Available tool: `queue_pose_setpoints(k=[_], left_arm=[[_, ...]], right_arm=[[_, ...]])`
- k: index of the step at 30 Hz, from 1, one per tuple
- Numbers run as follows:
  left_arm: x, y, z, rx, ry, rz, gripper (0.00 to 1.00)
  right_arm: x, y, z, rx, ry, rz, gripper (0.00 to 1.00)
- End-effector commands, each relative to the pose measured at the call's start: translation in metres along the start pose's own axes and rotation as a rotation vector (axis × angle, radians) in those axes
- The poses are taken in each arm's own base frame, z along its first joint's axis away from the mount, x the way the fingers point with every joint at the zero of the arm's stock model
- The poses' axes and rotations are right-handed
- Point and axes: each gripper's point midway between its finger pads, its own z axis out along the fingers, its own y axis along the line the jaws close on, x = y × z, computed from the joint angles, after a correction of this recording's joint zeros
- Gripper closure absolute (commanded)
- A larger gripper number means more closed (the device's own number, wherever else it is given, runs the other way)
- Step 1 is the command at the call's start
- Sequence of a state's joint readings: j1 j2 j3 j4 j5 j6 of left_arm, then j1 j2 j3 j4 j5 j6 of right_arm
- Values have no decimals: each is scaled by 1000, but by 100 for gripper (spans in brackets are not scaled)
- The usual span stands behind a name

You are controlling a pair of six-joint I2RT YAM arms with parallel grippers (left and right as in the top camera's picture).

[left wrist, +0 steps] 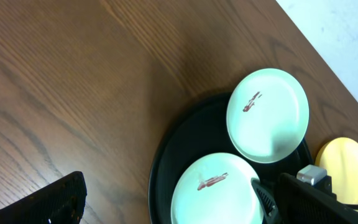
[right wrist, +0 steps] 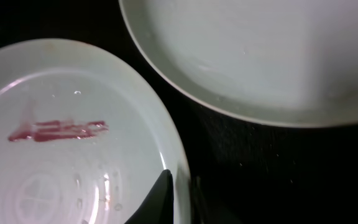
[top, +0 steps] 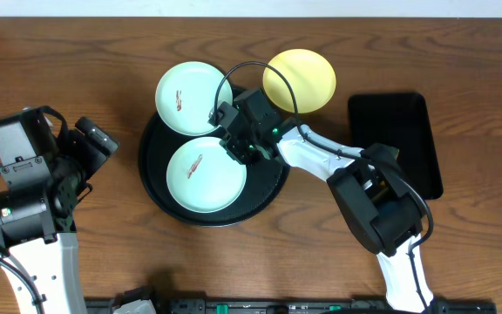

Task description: Clean dirty plates on tray and stack at the side

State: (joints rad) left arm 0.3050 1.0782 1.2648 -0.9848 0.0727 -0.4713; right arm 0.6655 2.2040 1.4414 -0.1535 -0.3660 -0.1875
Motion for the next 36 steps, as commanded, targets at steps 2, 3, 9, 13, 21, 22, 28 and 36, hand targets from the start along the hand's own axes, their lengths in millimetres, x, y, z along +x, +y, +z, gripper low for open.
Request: queue_pose_setpoints(k=[2, 3, 9, 13, 21, 22, 28, 36], left_arm=[[-4, -2, -4, 6, -15, -3, 3], [-4, -2, -4, 6, -15, -3, 3], [-4, -2, -4, 6, -14, -3, 3], [-4, -2, -4, 5, -15, -3, 3], [-4, -2, -4, 5, -15, -3, 3], [-4, -2, -4, 6, -14, -3, 3], [-4, -2, -4, 6, -15, -3, 3], [-4, -2, -4, 5, -15, -3, 3]], right_arm=[[16, -2, 5, 18, 37, 13, 89], [17, 1, 6, 8, 40, 14, 87], [25, 14, 7, -33, 75, 18, 99], [22, 15, 4, -33, 70, 91, 99], [-29, 40, -45, -117, -37, 179, 99], [-35, 43, -53, -117, -49, 190, 99], [-60, 36, -104, -30, -103, 353, 99], [17, -40, -153, 495, -49, 1236, 99]])
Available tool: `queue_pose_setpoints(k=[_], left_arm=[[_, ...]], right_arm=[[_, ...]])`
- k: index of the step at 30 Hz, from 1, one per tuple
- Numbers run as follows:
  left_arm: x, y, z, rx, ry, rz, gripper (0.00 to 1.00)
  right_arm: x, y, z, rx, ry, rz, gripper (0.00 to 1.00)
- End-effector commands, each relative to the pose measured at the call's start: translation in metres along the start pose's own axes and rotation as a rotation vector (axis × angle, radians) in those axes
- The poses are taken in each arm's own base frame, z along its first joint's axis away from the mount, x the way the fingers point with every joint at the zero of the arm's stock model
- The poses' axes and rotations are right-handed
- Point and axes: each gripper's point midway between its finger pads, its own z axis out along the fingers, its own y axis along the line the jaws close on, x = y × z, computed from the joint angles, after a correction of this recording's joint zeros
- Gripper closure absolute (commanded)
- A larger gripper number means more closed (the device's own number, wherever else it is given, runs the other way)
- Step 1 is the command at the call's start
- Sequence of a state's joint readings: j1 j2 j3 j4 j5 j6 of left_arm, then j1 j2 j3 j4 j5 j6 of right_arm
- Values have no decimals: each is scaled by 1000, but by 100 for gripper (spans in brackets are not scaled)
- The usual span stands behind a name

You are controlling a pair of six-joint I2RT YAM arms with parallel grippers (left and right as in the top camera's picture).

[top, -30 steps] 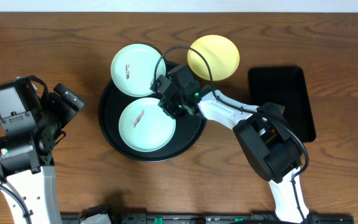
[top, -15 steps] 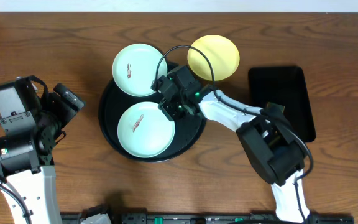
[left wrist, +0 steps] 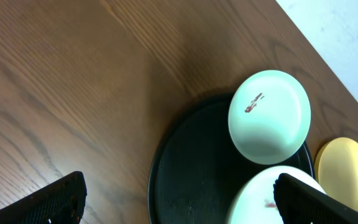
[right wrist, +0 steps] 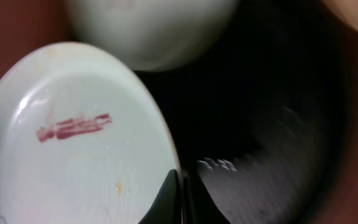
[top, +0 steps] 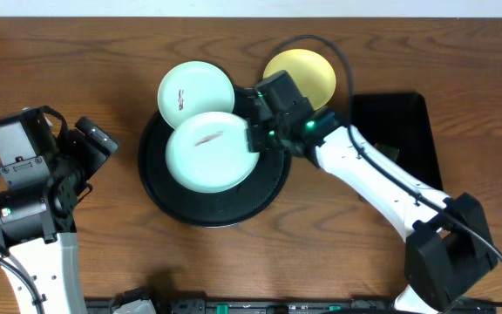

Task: Clean dirty plates on tray and stack at the side
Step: 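Withdraw the right gripper back over the black rectangular tray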

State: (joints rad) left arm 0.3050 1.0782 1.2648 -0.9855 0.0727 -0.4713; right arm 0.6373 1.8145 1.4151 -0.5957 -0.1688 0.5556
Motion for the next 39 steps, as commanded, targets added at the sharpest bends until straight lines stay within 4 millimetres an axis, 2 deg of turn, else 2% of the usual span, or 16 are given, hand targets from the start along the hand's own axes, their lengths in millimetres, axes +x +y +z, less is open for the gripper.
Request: queue_pose_setpoints(k=[1, 3, 9, 14, 17, 18, 19, 21, 22, 23, 25, 27, 30, 33, 37, 39], left_arm=[[-5, -2, -4, 6, -15, -3, 3], [-5, -2, -4, 6, -15, -3, 3], [-5, -2, -4, 6, -15, -3, 3], [-5, -2, -4, 6, -15, -3, 3], [-5, -2, -4, 6, -15, -3, 3], [-5, -2, -4, 6, -16, -3, 3], [-5, -2, -4, 6, -15, -3, 3], [-5, -2, -4, 6, -15, -3, 3], [-5, -2, -4, 6, -15, -3, 3], [-5, -2, -4, 6, -15, -3, 3], [-5, -2, -4, 6, -16, -3, 3], [-5, -2, -4, 6, -16, -3, 3], [-5, -2, -4, 6, -15, -3, 3], [-5, -2, -4, 6, -15, -3, 3], [-5, -2, -4, 6, -16, -3, 3], [-11, -5, -5, 20, -42, -3, 3]], right_arm=[[-3, -58, -1, 242, -108, 568, 99], [13, -61, 5, 263, -89, 698, 99], [59, -54, 24, 331, -96, 854, 99], [96, -28, 38, 313, -66, 815, 98], [105, -19, 39, 317, -91, 760, 98], [104, -18, 39, 326, -115, 745, 96], [103, -19, 38, 335, -141, 731, 89], [100, -20, 36, 349, -182, 710, 71], [100, -20, 36, 352, -182, 690, 58], [100, -19, 35, 351, -175, 648, 49], [91, -18, 33, 343, -172, 510, 36], [74, -17, 26, 328, -176, 317, 27], [45, -17, 6, 301, -191, 55, 25], [24, -21, -17, 269, -178, -145, 26], [11, -48, -48, 220, -110, -278, 26], [9, -71, -61, 195, -65, -277, 26]])
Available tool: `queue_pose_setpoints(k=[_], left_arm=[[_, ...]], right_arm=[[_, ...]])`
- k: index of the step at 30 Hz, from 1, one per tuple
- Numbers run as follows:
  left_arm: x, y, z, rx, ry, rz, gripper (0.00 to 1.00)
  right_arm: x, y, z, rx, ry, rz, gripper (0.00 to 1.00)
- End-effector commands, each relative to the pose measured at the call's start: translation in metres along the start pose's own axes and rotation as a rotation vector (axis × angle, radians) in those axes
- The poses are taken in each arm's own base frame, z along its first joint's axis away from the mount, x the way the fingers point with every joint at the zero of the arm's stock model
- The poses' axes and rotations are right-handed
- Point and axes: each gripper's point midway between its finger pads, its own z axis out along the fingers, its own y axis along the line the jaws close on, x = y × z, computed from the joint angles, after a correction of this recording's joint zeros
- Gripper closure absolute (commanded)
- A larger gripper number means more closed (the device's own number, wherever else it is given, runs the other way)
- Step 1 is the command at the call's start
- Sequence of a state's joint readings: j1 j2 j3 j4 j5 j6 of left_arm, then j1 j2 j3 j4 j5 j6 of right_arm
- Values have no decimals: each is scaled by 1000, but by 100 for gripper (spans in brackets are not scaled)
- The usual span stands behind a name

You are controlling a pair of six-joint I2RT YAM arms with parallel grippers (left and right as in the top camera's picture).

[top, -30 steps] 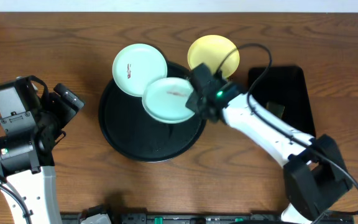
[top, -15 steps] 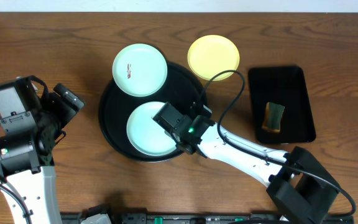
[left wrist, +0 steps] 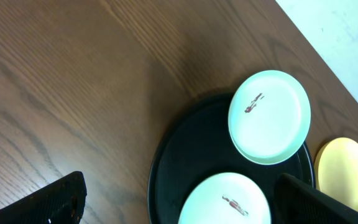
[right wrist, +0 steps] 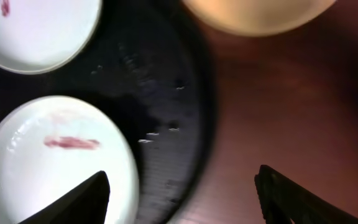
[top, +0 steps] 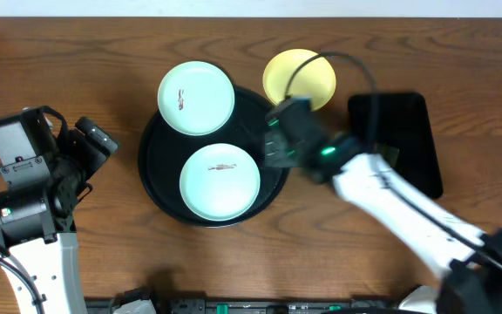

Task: Clean dirty plates on tray and stack at the side
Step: 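Withdraw the right gripper back over the black rectangular tray, then move the left gripper to the rim of the lower green plate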

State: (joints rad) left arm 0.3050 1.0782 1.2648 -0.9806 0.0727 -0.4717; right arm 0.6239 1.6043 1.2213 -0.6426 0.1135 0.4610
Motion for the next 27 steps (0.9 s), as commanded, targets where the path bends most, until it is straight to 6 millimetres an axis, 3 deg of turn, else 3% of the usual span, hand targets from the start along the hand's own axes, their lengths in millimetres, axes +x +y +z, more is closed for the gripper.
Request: queue_pose_setpoints(k=[1, 7, 11, 14, 16, 17, 18, 20, 25, 27], left_arm=[[-15, -9, -5, 37, -56, -15, 3], [-8, -18, -5, 92, -18, -33, 3], [-9, -21, -5, 103, -19, -29, 3], [14, -36, 2, 169, 95, -40, 41], [37, -36, 10, 135, 190, -62, 41], [54, -33, 16, 96, 248, -38, 38], [68, -29, 23, 50, 289, -6, 27], [89, -16, 37, -69, 339, 63, 21], [133, 4, 77, -259, 428, 181, 23], [143, 0, 94, -263, 457, 260, 33]], right_arm=[[-7, -27, -13, -91, 42, -176, 23], [-3, -118, -16, -10, 132, -2, 15], [-4, -159, -22, -31, 134, 80, 14], [-7, -190, -26, 2, 110, 156, 1], [-7, -206, -29, 25, 101, 194, 1], [-6, -213, -30, 33, 99, 210, 1], [-6, -218, -31, 40, 96, 223, 1], [-5, -226, -33, 49, 92, 242, 1], [-5, -230, -34, 54, 91, 251, 1], [-5, -230, -34, 54, 91, 251, 1]])
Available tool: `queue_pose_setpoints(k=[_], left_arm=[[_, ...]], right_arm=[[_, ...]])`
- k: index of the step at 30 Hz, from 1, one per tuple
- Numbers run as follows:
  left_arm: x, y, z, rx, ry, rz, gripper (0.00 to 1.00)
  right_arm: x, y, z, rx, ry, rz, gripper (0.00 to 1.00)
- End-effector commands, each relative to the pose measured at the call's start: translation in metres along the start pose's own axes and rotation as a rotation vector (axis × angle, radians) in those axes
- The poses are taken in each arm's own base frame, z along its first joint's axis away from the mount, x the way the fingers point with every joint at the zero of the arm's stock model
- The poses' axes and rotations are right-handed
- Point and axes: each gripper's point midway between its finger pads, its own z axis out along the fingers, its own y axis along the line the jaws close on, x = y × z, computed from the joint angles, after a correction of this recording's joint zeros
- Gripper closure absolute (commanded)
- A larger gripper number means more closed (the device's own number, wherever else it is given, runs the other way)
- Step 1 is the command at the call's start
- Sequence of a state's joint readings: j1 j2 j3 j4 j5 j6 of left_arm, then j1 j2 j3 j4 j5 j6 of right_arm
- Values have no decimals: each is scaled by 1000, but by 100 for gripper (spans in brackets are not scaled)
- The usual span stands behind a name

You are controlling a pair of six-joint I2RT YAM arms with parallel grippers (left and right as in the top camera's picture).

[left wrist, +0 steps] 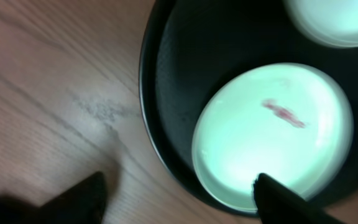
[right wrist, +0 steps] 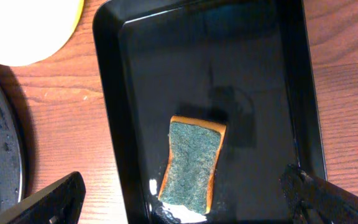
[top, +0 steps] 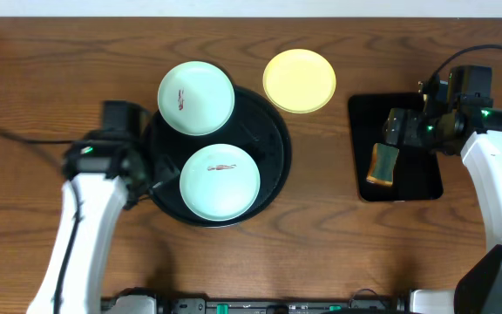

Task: Clean dirty plates on tray and stack at the side
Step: 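Move the left gripper to the rim of the lower green plate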

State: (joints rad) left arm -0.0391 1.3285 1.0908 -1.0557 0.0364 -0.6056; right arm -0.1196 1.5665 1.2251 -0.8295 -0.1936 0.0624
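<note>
Two mint plates with red smears are at the round black tray (top: 273, 166): the front plate (top: 220, 180) lies flat in it, the back plate (top: 196, 98) overlaps its far rim. A yellow plate (top: 299, 80) lies on the table behind. My left gripper (top: 152, 177) is at the tray's left edge. In the left wrist view it (left wrist: 182, 205) is open, its fingers either side of the front plate's (left wrist: 272, 134) near rim. My right gripper (right wrist: 185, 205) hangs open above the green-and-orange sponge (right wrist: 194, 158), nothing in it.
The sponge (top: 382, 164) lies in a rectangular black tray (top: 408, 109) at the right. Bare wooden table surrounds both trays. The table's far edge runs just behind the plates.
My left arm has moved from the far left to the round tray's left edge, over the front plate. My right gripper has moved from the tray's right rim to above the sponge. The plates lie unchanged.
First my right gripper was shut on the front plate's rim in the tray. Then it held that plate raised, further back. Then the plate lay flat at the tray's front and the gripper was open. Now each arm is over a different tray.
</note>
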Motion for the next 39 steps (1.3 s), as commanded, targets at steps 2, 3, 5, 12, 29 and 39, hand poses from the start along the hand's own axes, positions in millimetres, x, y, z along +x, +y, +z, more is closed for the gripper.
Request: queue_pose_setpoints(k=[2, 3, 5, 12, 29, 39], left_arm=[[-5, -4, 35, -100, 9, 114, 38], [-7, -7, 41, -102, 13, 128, 39], [-10, -11, 57, -112, 28, 139, 40], [1, -30, 95, -40, 156, 384, 40], [15, -39, 125, 17, 191, 439, 52], [23, -32, 137, 13, 192, 405, 52]], right_arm=[[-1, 2, -1, -15, -3, -16, 1], [-1, 2, -1, -15, -3, -15, 1], [-1, 2, -1, -15, -3, -15, 1], [-1, 2, -1, -15, -3, -15, 1], [-1, 2, -1, -15, -3, -15, 1], [-1, 2, -1, -15, -3, -15, 1]])
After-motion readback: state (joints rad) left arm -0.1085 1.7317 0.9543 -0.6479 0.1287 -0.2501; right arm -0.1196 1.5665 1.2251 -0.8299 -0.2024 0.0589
